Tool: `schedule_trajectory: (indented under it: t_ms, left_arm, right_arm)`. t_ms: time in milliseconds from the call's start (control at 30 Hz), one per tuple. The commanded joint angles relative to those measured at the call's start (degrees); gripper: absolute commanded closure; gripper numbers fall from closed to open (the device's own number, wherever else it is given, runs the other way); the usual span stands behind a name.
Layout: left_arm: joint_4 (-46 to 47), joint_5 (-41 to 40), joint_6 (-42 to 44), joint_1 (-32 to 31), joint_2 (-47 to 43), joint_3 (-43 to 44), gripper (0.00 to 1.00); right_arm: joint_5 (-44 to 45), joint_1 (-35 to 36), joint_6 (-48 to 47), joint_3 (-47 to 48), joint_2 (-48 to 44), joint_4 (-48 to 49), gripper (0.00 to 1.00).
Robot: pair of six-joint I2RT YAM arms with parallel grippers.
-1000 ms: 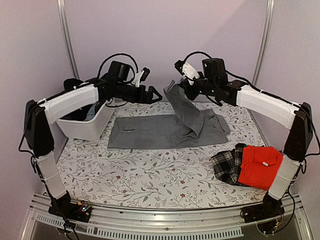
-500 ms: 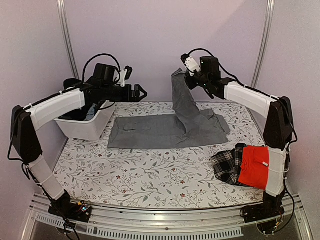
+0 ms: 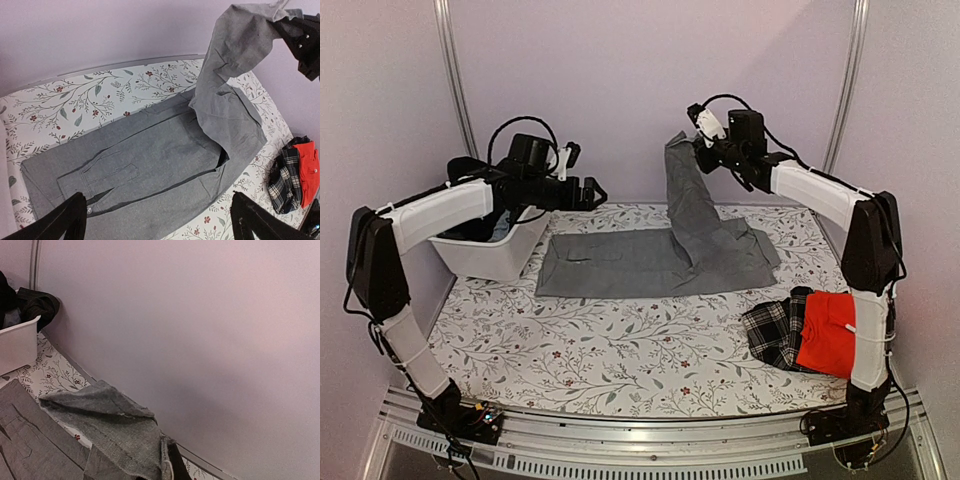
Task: Fold and stack the mixed laundry pile
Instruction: Adjust the rectangle-folded shirt at the center of the board.
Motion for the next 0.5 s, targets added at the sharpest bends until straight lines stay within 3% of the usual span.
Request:
schedule_trajectory:
  t_ms: [0,167,467]
  left_arm:
    - [-0.8,0.2,0.6,2.0,1.1,1.3,0.00]
    - [-0.9,1.0,-0.8,4.1,0.9,0.5,0.00]
    - [-1.5,2.0,-1.3,6.1,1.1,0.1,0.00]
  right_arm:
    - [-6.0,2.5,-2.4,-3.0,-1.6,-7.2,1.00]
    - [-2.8,5.1,-2.6,-4.3,-2.3,-17.5,1.00]
    - [-5.3,8.1,5.6,1.2,-1.1,-33.2,1.00]
